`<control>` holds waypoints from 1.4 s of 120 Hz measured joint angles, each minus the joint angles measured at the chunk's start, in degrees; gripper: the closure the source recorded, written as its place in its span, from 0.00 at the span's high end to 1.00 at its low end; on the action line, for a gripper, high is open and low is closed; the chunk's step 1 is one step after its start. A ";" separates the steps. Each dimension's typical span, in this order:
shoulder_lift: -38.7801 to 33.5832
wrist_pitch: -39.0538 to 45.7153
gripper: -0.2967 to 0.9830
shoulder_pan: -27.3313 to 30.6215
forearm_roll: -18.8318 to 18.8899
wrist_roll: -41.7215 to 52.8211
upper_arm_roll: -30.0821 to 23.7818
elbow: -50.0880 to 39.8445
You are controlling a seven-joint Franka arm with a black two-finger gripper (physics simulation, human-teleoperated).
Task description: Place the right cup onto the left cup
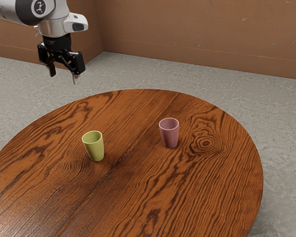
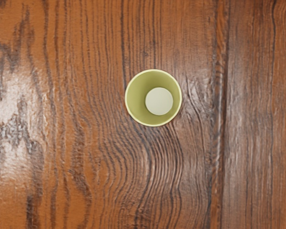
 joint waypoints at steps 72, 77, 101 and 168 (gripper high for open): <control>10.68 4.33 0.77 -1.73 0.57 -3.36 -7.47 4.03; 11.73 5.19 0.77 -1.75 0.67 -3.66 -7.85 4.04; 17.75 8.09 0.77 -1.76 1.38 -5.08 -10.57 8.43; 32.54 13.47 0.77 -6.39 3.87 -9.54 -14.44 19.62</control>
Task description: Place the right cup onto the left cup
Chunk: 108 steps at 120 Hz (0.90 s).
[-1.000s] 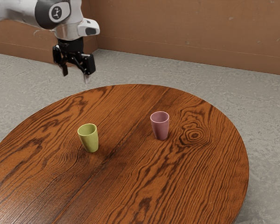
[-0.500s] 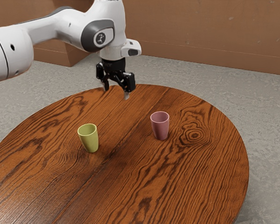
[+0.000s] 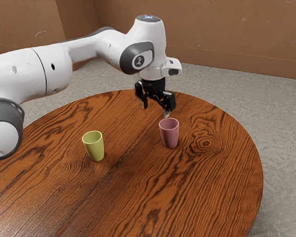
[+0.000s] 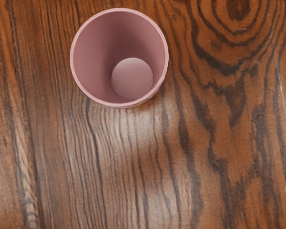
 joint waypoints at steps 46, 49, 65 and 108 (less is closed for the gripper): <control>6.57 0.82 0.77 -4.23 2.81 -3.73 -1.41 4.47; 6.74 0.94 0.77 -4.26 2.87 -3.94 -1.37 4.47; 7.70 1.61 0.77 -4.31 3.07 -4.91 -1.13 4.47; 11.65 5.65 0.77 -3.99 3.46 -4.70 1.62 7.21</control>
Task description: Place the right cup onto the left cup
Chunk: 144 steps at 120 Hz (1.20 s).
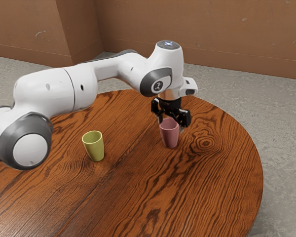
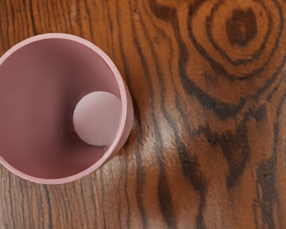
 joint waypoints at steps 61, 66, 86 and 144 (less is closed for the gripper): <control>7.15 2.17 0.77 0.61 0.04 3.24 -0.10 7.86; 7.52 2.24 0.77 0.62 0.03 3.45 -0.17 8.31; 8.75 2.96 0.77 0.65 0.02 4.30 -0.24 9.31; 10.42 5.06 0.48 0.65 0.01 5.94 -0.20 9.38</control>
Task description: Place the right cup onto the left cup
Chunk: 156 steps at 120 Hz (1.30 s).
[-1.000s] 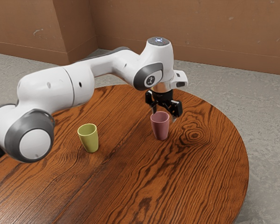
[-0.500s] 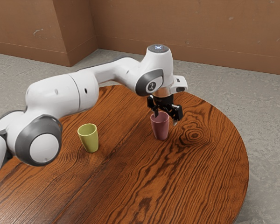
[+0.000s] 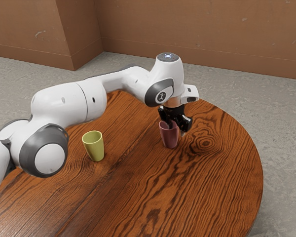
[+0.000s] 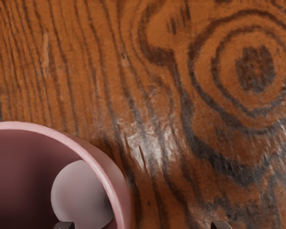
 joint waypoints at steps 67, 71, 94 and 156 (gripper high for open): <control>-0.42 0.30 0.17 -0.05 0.01 1.39 0.29 -0.87; -0.92 0.22 0.17 -0.07 0.07 1.44 0.33 -1.06; -6.61 -0.13 0.16 -0.11 -0.19 1.59 1.22 -6.21; -34.71 -1.08 0.16 -0.20 -3.34 -0.31 7.64 -32.99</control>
